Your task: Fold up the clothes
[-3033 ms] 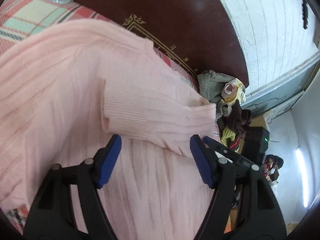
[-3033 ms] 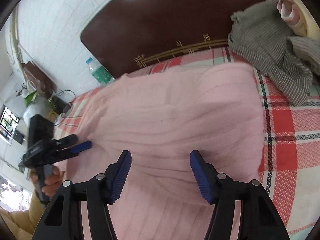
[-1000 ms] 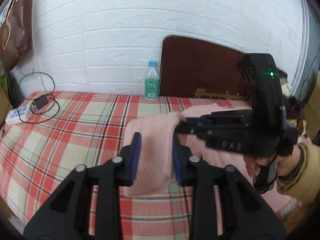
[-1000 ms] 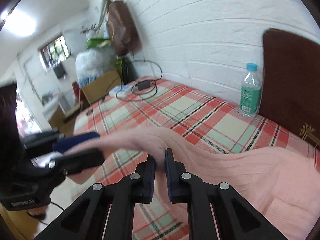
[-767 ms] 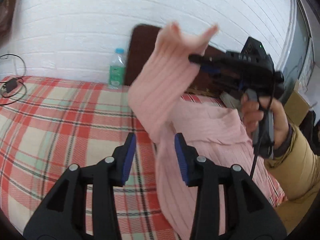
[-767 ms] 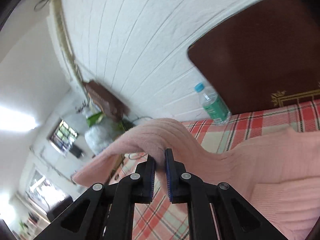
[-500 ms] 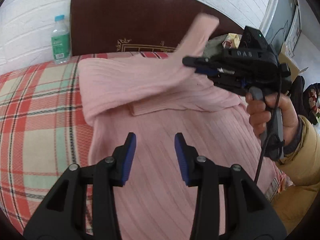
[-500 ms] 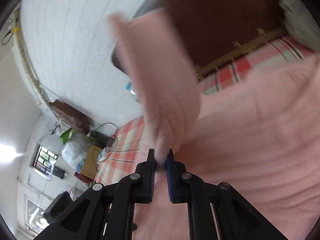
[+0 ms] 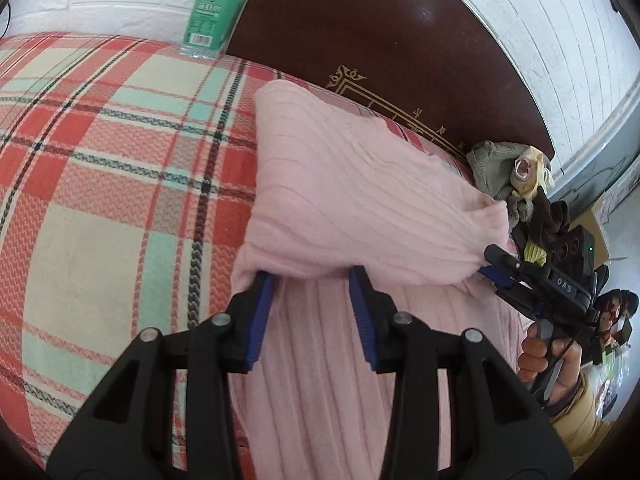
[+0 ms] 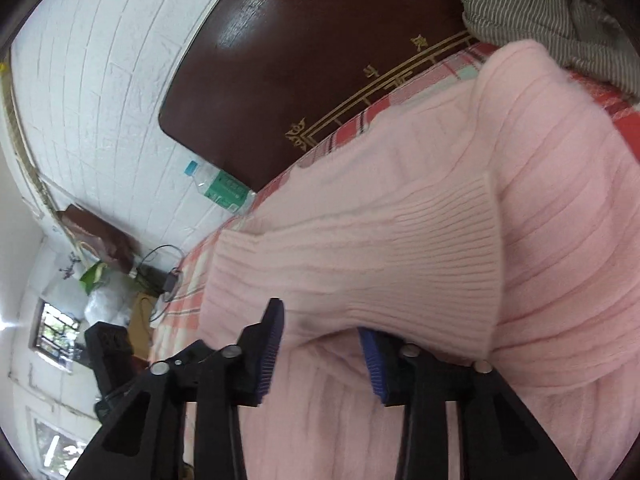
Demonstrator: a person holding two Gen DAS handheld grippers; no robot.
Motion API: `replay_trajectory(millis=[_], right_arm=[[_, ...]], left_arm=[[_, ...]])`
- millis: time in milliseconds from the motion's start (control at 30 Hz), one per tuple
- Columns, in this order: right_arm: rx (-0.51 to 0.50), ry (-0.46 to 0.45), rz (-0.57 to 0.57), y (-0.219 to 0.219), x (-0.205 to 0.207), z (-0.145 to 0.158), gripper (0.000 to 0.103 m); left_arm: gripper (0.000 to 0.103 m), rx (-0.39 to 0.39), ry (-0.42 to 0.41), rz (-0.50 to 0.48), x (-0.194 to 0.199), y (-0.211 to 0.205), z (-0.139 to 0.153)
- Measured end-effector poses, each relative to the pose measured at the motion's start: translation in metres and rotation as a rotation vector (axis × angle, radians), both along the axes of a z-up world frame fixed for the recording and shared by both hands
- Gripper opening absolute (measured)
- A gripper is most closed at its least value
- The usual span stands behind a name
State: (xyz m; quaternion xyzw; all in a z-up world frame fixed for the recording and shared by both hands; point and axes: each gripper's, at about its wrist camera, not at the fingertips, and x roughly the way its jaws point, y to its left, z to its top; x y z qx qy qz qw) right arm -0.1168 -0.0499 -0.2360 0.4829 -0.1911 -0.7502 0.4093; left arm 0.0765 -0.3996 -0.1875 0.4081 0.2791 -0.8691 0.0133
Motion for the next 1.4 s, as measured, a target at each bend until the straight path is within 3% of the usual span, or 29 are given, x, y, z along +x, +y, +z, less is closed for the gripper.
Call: replay_trajectory(millis=[133,200,267,367,500,567,667,733,767,800,1033,1133,1300,1400], right_arm=[[0.080,0.134,-0.041,0.010,-0.001,0.014,0.012],[0.116,0.105,-0.021,0.011,-0.006,0.009,0.012],[0.153,0.044,-0.009,0.016,-0.010,0.000,0.016],[0.167,0.089,-0.002,0.032,0.000,0.007,0.027],[0.235,0.140,-0.003,0.049,0.008,0.016,0.029],[0.207,0.122,0.009,0.062,0.011,0.021,0.032],[0.191,0.154,0.055,0.084,0.023,0.037,0.051],[0.206,0.158,0.085,0.103,0.036,0.043,0.067],[0.214,0.159,0.100,0.113,0.043,0.045,0.080],[0.231,0.160,0.091,0.127,0.050,0.046,0.083],[0.287,0.079,0.096,0.205,0.090,0.033,0.083],[0.303,0.046,0.152,0.210,0.109,0.018,0.083],[0.271,0.023,0.206,0.209,0.132,0.001,0.083],[0.236,0.040,0.205,0.208,0.139,-0.004,0.089]], left_arm=[[0.042,-0.073,0.003,-0.019,0.008,0.014,0.006],[0.045,-0.100,0.005,-0.044,0.012,0.022,0.009],[0.045,-0.109,-0.001,-0.053,0.017,0.023,0.011],[0.045,-0.096,-0.006,-0.056,0.026,0.021,0.012],[0.045,-0.069,0.007,-0.079,0.038,0.024,0.015],[0.045,-0.077,0.009,-0.101,0.046,0.030,0.018],[0.055,-0.115,0.014,-0.137,0.066,0.044,0.025],[0.069,-0.143,0.025,-0.150,0.083,0.053,0.031],[0.069,-0.160,0.027,-0.151,0.094,0.057,0.033],[0.069,-0.171,0.023,-0.146,0.104,0.060,0.034],[0.077,-0.134,-0.044,-0.054,0.161,0.055,0.021],[0.080,-0.124,-0.090,-0.043,0.171,0.058,0.011],[0.084,-0.093,-0.126,-0.127,0.170,0.094,-0.004],[0.095,-0.075,-0.110,-0.107,0.165,0.103,-0.007]])
